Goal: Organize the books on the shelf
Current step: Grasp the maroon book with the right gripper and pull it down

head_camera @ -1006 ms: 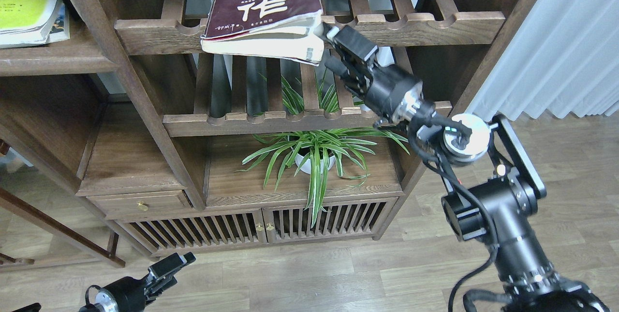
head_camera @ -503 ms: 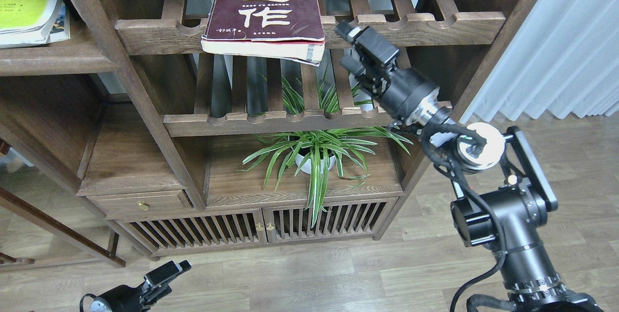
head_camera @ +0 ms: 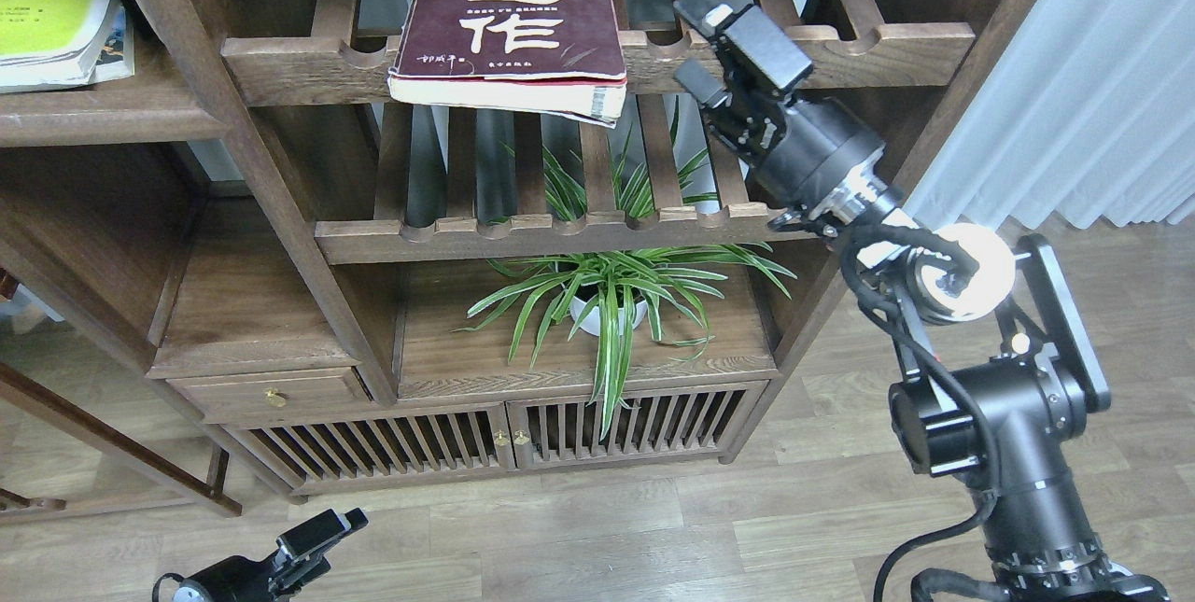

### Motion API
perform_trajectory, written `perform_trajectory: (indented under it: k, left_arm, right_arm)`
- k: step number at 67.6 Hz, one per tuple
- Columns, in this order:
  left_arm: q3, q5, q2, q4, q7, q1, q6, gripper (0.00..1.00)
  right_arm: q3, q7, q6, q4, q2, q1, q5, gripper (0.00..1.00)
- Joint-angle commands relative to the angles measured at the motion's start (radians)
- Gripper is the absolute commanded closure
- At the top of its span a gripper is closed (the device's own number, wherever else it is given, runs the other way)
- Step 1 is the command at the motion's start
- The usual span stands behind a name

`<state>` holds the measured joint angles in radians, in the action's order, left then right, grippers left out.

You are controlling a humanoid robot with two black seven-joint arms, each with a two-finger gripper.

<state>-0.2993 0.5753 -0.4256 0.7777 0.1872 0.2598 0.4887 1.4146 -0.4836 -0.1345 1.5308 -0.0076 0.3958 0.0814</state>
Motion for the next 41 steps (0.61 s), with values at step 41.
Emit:
perform_trajectory:
  k: [41]
  left_arm:
    - [-0.001,0.001,-0.001,0.000,0.000,-0.020,0.000,0.00]
  right_arm:
    - [-0.054,0.037,-0.251,0.014,0.008,0.140,-0.215,0.00]
